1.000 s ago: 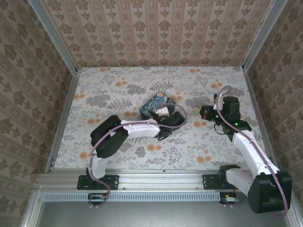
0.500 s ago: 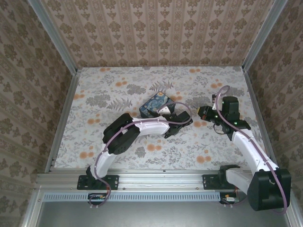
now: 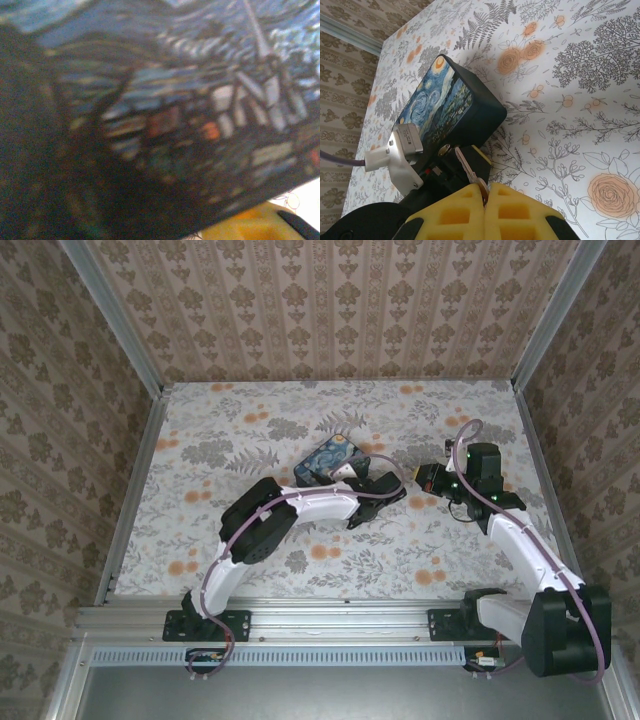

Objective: Unlock the padlock with the key

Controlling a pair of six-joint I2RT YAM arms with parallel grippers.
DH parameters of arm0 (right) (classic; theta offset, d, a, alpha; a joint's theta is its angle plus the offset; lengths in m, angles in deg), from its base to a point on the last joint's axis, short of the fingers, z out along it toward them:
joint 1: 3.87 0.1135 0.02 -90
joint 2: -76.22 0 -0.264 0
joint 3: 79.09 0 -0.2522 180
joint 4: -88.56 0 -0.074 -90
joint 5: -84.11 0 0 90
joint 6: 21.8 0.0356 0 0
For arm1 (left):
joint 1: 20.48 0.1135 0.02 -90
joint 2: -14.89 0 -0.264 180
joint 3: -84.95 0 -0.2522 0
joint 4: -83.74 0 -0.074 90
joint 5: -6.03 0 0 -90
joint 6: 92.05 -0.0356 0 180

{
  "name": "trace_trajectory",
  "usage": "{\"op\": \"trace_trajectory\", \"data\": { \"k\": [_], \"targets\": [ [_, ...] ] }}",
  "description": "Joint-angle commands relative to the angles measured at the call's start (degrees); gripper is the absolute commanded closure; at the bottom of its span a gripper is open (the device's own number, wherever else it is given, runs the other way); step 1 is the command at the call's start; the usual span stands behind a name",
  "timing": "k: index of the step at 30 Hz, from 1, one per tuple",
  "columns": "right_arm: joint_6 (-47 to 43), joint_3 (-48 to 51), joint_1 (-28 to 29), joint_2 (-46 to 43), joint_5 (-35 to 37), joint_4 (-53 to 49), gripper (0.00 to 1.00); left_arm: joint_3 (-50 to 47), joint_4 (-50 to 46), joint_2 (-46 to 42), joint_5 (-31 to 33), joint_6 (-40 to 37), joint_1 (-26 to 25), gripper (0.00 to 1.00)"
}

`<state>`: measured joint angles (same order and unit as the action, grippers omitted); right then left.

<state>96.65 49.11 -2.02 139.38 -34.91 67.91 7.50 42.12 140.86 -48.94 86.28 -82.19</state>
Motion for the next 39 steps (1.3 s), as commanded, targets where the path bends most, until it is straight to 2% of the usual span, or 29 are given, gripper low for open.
{"op": "trace_trajectory", "data": {
  "k": [1,7,13,20,26,31,34,39],
  "targets": [
    [-0.4,0.6,-0.3,0.6,-1.9,1.1,1.0,-1.0,1.4,2.5,-2.0,0.6,1.9,0.67],
    [-1.4,1.5,0.1,-0.2,-1.8,-0.4,1.0,-6.9,8.2,-1.4,-6.6,-4.4,2.8,0.73],
    [-0.8,2.9,2.1,0.4,-0.8,-0.2,1.0,-16.1,19.8,-8.5,-18.8,-11.3,5.7,0.77],
    [0.7,4.4,5.8,2.4,0.0,1.2,1.0,-23.9,30.1,-16.0,-33.4,-11.4,9.3,0.79],
    [4.5,6.5,12.1,3.0,0.6,6.3,1.0,-27.0,34.8,-21.3,-42.2,-9.2,12.2,0.79],
    [4.7,6.8,12.6,5.1,2.5,7.3,1.0,-27.6,33.5,-25.2,-46.2,-10.8,14.0,0.81],
    [5.5,6.5,12.6,6.3,1.8,8.4,1.0,-28.7,33.6,-27.5,-48.0,-12.8,14.6,0.84],
    [8.6,6.5,14.1,4.9,-1.9,10.8,1.0,-33.5,46.2,-29.3,-55.8,-10.9,17.3,0.95]
  ]
}}
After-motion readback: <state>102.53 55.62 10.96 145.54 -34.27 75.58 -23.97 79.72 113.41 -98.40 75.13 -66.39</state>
